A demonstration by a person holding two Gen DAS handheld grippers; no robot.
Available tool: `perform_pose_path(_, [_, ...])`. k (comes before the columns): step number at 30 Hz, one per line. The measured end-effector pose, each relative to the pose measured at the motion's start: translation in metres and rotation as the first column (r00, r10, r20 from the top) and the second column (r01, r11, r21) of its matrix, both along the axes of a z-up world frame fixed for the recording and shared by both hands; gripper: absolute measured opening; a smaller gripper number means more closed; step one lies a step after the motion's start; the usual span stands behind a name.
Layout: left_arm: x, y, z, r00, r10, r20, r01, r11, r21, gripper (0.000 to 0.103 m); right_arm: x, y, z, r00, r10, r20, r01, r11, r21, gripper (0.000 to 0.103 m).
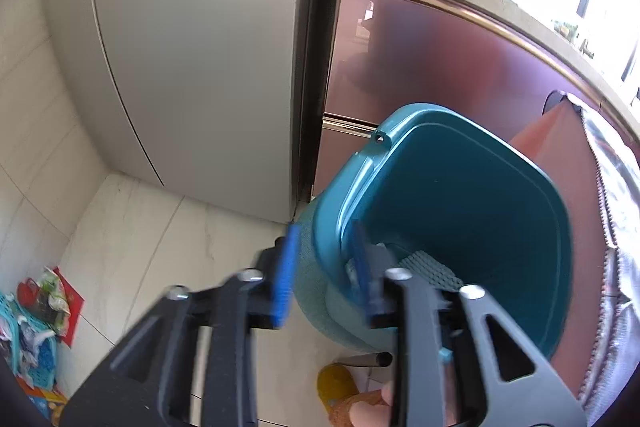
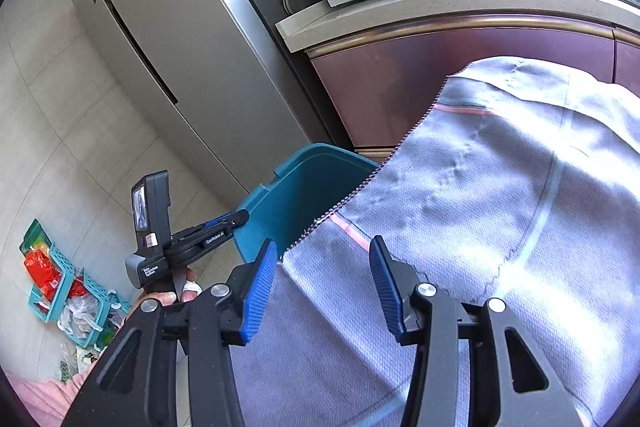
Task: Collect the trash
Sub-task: 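Move both open tools back from the bin to the table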
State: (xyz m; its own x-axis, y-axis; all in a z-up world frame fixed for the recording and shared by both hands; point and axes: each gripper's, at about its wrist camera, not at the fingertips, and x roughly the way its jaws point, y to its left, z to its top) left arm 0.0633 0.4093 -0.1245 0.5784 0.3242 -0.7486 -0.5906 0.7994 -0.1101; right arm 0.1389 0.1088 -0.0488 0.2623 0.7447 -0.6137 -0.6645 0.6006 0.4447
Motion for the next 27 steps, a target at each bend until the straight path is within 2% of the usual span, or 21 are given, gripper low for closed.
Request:
perform_pose_path(5, [-0.032,0.000,0.008,0.997,0.028,0.068,-0.027,1.000,-0.012,0.045,-0.008,-0.022,-0.002,1.000,-0.011,-0.005,0.011,1.000,0.016,0.050])
perform_pose_path(9, [-0.056,-0.006,0.016,0.994,0.044,0.096,-0.042,0.999,-0.019,0.047,-0.014,-0.042,-0.005,0.999,-0.033,-0.020,0.034,0.999,0.031,0.050])
perform_pose_path(16, [-0.090,-0.025,0.024,0.993,0.021,0.120,-0.016,0.999,-0.039,0.048,-0.024,-0.063,-0.007,0.998,-0.051,-0.041,0.053,0.997,0.054,0.050])
perform_pose_path(24, [-0.102,-0.045,0.019,0.993,-0.016,0.115,0.021,0.999,-0.044,0.050,-0.027,-0.064,-0.011,0.998,-0.047,-0.047,0.050,0.997,0.062,0.050])
perform_pose_path(27, [-0.106,-0.055,0.030,0.986,-0.045,0.159,0.052,0.998,-0.042,0.050,-0.029,-0.071,-0.011,0.997,-0.061,-0.038,0.063,0.996,0.058,0.050])
